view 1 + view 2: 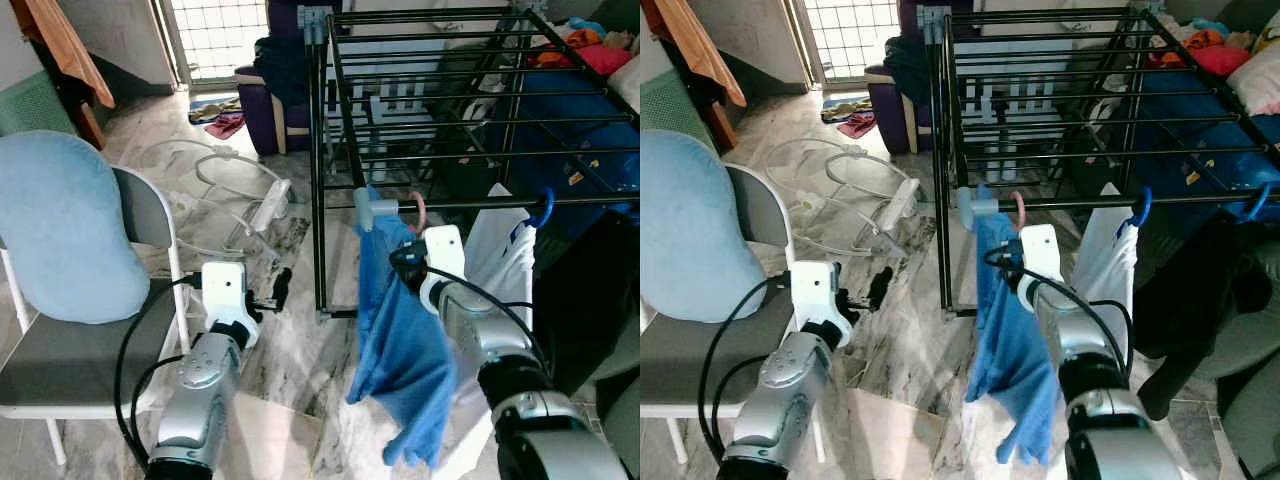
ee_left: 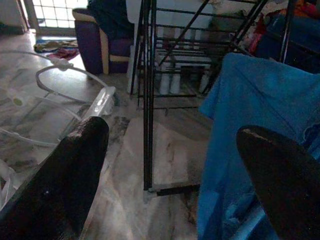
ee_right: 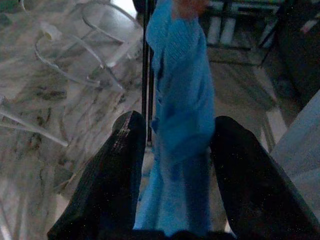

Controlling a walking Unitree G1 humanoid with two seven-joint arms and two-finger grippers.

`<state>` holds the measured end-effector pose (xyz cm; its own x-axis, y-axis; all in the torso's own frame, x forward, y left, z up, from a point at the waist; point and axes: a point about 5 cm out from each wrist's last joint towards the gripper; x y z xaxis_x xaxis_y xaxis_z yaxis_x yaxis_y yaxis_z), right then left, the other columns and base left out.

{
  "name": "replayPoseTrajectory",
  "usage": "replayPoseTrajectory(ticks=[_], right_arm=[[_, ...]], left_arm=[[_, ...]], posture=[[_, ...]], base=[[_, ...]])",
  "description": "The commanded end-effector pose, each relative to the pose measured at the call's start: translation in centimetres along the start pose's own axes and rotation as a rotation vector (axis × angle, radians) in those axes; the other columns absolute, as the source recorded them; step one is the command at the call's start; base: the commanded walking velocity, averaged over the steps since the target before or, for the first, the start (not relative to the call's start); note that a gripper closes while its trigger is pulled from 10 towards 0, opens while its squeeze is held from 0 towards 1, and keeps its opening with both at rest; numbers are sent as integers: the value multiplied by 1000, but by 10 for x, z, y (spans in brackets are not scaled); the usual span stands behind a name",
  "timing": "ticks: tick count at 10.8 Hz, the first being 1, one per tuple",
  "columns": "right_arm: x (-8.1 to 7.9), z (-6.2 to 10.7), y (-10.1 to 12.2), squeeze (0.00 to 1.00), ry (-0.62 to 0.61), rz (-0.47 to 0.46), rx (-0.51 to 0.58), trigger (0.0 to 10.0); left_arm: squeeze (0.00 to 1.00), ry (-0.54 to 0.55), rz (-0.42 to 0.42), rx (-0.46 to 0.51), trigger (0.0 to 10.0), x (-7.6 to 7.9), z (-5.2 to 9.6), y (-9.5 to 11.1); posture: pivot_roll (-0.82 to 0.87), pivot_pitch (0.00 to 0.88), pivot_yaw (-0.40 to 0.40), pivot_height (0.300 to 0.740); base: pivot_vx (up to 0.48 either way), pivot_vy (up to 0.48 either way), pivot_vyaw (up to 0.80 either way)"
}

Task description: Hang hanger

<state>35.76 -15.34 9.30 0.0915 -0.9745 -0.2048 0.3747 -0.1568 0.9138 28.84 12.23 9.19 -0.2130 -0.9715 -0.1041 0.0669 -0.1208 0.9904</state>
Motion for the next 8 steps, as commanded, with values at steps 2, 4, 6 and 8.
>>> replayPoseTrajectory(ticks=[2,4,6,8], right_arm=[[0,4,-1,1000,-28,38,22,10000],[1,12,-8,1000,-42,24,31,10000],[5,19,-8,1000,-77,12,79,10000],[6,30,0,1000,-90,5,169,10000]], left_arm=[[0,-5,-2,1,10000,2,-1,3],[0,-18,-11,-7,10000,4,-1,3],[0,-25,-12,-17,10000,6,0,2],[0,-31,-13,-14,10000,9,1,2]], posture=[[-45,42,26,740],[-42,43,26,740],[-37,36,27,740],[-38,35,26,740]], base=[[0,0,0],[0,0,0],[0,0,0],[0,0,0]])
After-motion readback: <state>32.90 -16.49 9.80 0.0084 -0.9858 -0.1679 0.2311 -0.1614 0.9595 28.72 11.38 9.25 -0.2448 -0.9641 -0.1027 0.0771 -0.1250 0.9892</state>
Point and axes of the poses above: a point about 5 cm out from each wrist's last joint towards the gripper, its own z axis pointing back from the gripper into the wrist, its own y axis along the axis of the wrist's last joint, x = y × z, and after that the axes turned 14 degrees about -z, right-handed
